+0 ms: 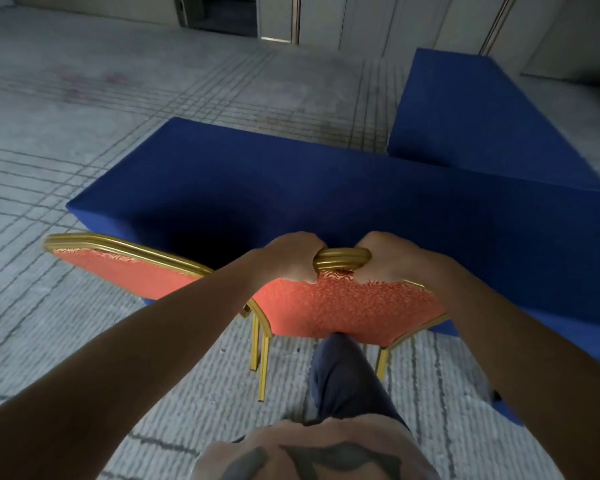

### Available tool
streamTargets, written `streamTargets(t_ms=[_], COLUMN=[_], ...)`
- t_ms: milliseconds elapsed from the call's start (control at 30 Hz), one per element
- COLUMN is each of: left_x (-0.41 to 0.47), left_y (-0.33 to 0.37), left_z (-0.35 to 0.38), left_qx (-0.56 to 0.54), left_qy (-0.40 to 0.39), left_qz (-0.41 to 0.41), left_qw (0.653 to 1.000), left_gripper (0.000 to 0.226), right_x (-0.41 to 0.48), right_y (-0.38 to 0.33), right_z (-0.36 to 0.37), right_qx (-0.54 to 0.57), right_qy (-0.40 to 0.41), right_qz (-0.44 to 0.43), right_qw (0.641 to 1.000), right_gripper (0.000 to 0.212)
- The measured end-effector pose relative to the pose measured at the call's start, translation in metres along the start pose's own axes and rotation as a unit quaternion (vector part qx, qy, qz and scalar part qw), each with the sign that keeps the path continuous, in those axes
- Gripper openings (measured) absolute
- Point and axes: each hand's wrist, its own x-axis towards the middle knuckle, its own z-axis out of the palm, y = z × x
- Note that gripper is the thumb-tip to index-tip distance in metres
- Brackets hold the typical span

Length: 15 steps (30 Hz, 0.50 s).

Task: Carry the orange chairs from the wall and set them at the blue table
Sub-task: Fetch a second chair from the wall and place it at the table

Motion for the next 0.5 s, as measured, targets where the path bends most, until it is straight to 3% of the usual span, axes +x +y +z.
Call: streamTargets(t_ms=[500], left_x=[0.052], left_y=[-0.034], left_z=[0.024], left_qx=[0.024], left_qy=[-0.044], left_qz=[0.011], left_qw=[0.999], left_gripper=[0.033], right_x=[0.061], right_y=[0.013], right_z=[0.014], right_qx=[-0.122], right_qy=[-0.019], right_qz=[-0.001], right_qw=[0.992], right_gripper=[0.024])
